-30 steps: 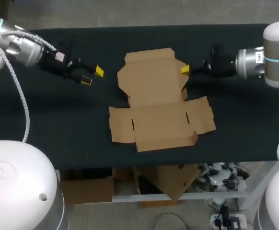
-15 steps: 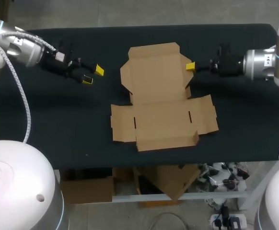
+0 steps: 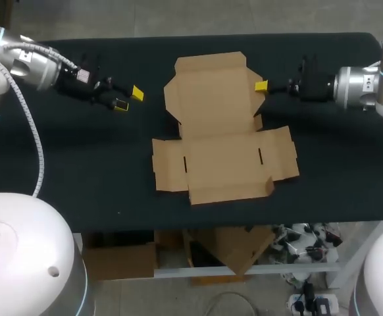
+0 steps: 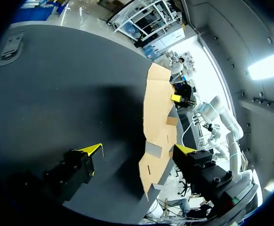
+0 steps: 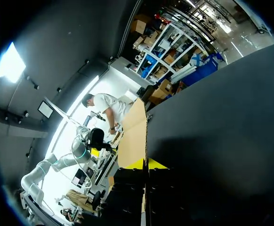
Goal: Assemble the packaging by folding the flat box into shape, placing the metal phone stand inside, and closing the box properly
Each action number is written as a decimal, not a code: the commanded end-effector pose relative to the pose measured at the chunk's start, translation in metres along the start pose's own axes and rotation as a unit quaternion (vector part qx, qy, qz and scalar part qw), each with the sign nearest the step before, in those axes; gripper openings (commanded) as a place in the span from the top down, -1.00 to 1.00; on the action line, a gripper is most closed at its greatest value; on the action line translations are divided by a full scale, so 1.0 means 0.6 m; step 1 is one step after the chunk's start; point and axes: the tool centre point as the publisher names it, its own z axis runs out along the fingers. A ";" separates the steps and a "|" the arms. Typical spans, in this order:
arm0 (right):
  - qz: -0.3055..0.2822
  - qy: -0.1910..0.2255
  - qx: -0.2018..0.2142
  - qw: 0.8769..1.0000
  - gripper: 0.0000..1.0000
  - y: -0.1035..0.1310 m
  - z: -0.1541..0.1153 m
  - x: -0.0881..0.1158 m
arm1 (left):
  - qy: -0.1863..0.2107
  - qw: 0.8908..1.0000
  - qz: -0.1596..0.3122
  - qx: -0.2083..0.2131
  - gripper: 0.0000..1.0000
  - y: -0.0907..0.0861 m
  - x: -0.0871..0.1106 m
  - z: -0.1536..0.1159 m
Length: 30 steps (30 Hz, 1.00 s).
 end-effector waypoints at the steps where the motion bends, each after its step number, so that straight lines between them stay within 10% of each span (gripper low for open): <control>1: -0.011 0.015 -0.017 1.000 1.00 0.002 -0.012 0.004 | 0.015 0.999 0.018 0.039 -1.00 0.000 -0.006 0.012; 30: -0.067 0.077 -0.060 0.993 1.00 0.076 -0.002 0.059 | 0.084 0.971 0.156 0.159 -1.00 -0.101 0.040 0.054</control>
